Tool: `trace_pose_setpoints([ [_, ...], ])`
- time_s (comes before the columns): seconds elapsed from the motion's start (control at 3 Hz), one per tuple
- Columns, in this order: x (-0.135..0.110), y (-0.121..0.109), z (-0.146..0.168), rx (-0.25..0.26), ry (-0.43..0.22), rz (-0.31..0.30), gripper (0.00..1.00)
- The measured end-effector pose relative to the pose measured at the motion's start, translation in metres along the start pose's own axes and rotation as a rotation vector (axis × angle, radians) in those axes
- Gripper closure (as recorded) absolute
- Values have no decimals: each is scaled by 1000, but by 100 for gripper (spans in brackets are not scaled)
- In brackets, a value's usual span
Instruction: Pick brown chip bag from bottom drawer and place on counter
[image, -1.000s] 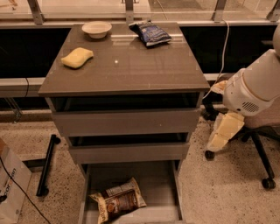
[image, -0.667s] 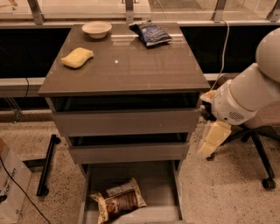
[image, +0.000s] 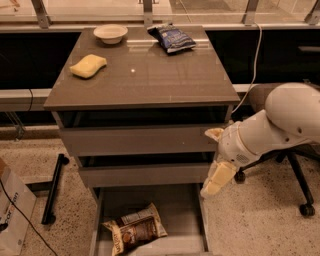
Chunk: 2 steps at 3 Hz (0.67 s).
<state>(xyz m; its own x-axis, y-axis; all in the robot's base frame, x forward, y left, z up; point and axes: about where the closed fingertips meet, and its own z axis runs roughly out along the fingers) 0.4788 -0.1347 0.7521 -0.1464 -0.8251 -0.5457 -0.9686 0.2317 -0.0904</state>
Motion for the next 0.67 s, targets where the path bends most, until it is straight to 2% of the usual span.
trace_pose_setpoints([
  [0.67,-2,0,17,-16,-21,-19,0],
])
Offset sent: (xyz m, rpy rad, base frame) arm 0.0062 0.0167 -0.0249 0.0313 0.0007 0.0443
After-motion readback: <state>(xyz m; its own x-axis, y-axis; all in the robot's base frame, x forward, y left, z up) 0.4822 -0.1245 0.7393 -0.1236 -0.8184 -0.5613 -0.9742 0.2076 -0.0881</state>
